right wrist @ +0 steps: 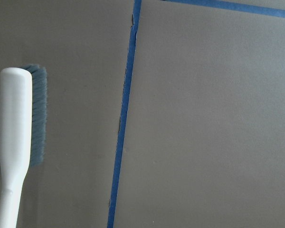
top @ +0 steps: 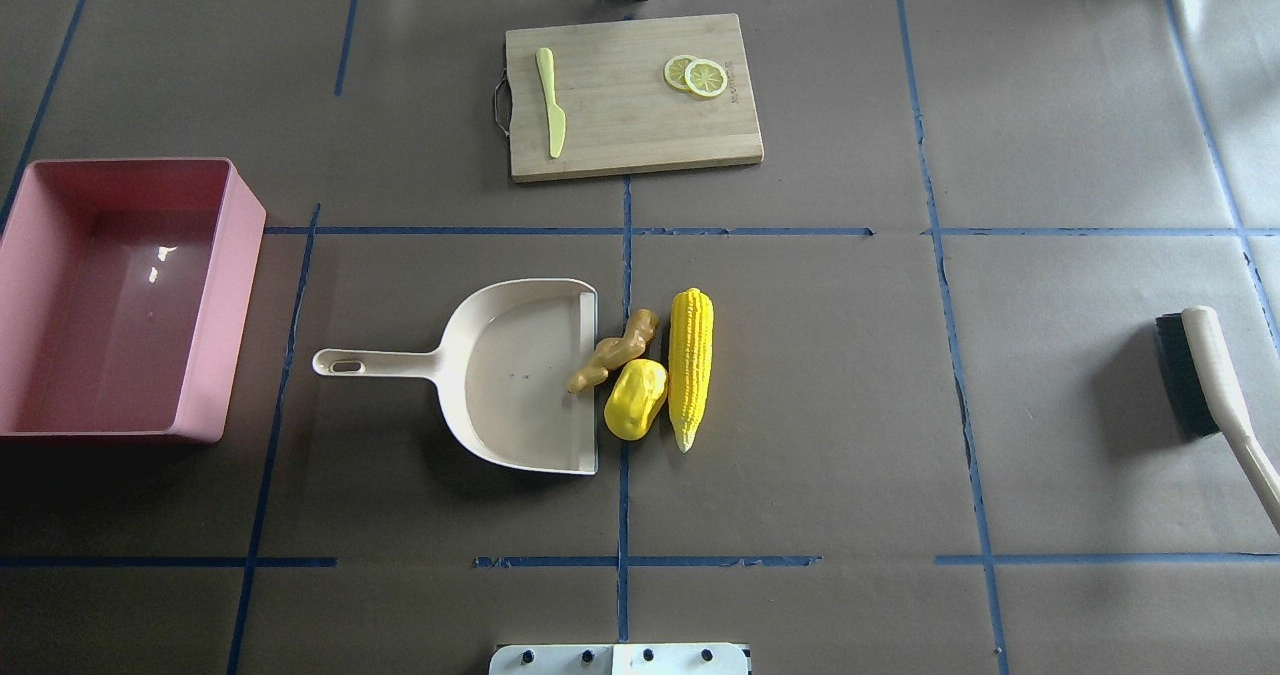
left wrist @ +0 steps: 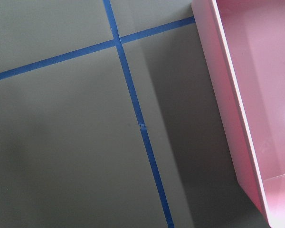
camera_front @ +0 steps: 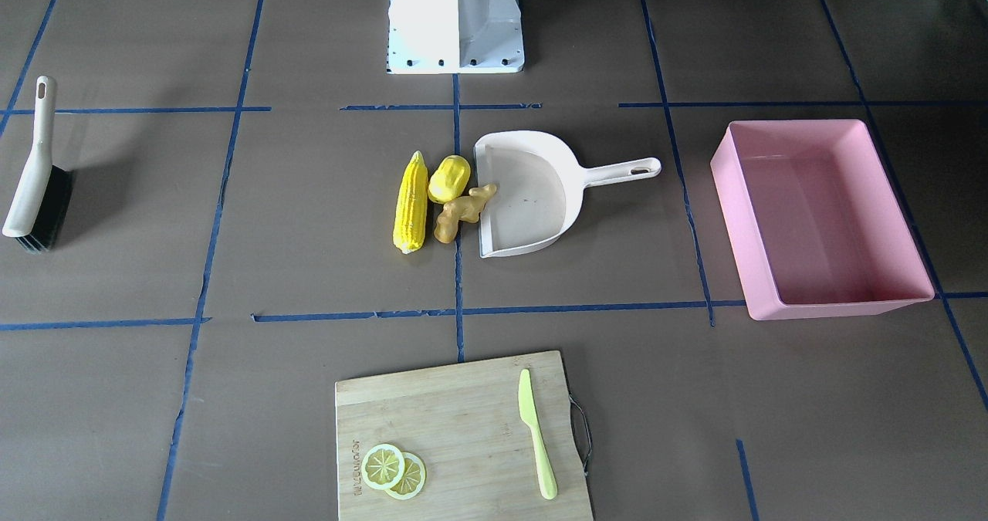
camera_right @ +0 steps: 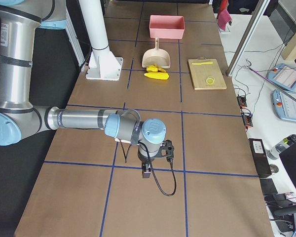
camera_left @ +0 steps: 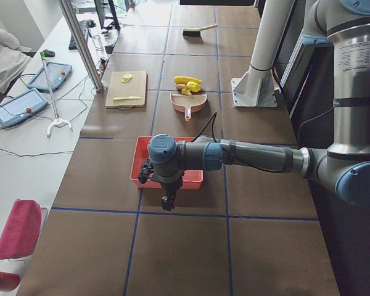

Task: Sweep and dump trash into bin

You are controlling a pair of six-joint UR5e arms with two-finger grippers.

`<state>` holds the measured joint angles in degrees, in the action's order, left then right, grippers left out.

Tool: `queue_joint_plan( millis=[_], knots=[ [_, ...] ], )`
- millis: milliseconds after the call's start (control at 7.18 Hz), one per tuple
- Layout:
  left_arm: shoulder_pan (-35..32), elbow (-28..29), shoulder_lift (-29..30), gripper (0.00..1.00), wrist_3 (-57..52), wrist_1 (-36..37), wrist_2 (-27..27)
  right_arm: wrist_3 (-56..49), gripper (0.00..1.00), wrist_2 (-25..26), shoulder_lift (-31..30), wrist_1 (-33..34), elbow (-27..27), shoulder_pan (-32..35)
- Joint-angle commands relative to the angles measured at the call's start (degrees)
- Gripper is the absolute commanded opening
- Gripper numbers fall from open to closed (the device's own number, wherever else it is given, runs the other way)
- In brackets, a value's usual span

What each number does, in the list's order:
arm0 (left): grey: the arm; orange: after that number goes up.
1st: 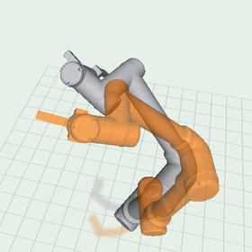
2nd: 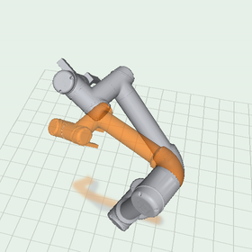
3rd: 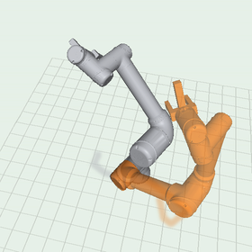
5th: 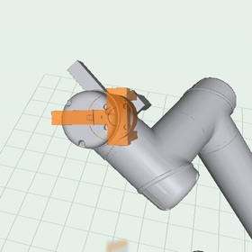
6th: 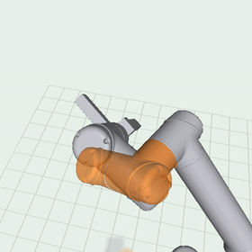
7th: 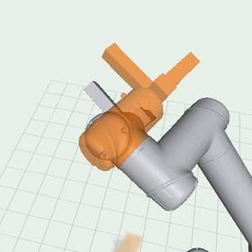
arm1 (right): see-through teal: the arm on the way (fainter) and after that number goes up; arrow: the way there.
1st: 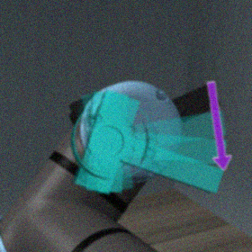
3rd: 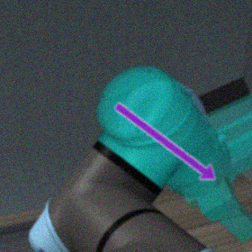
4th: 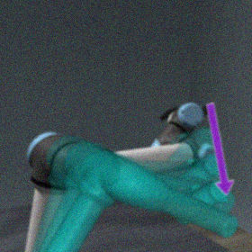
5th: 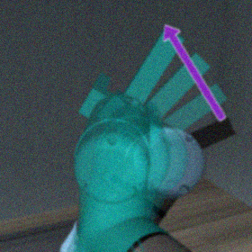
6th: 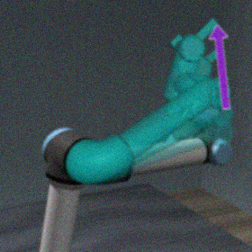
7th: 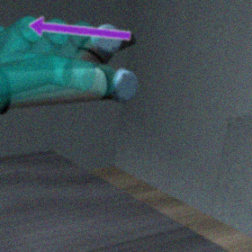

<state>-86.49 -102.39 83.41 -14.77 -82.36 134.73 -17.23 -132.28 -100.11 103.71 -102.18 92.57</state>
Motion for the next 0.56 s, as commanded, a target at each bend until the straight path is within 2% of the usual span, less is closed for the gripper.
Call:
queue_joint_plan(
  millis=[0, 279, 418],
  knots=[
    [0.0, 0.08, 0.0, 1.0, 0.0, -0.25, 0.0, 0.43, 1.0, 0.09, 0.09, 0.0, -0.04, 0.07],
    [0.0, 0.35, 0.08, 1.0, 0.09, -0.17, -0.09, 0.35, 1.0, -0.44, 0.26, -2.09, -0.73, -0.02],
    [0.0, 0.35, 0.08, 1.0, 0.09, -0.26, -0.09, 1.48, 1.0, -1.57, -1.04, -8.03, -0.74, -0.02]
  ],
)
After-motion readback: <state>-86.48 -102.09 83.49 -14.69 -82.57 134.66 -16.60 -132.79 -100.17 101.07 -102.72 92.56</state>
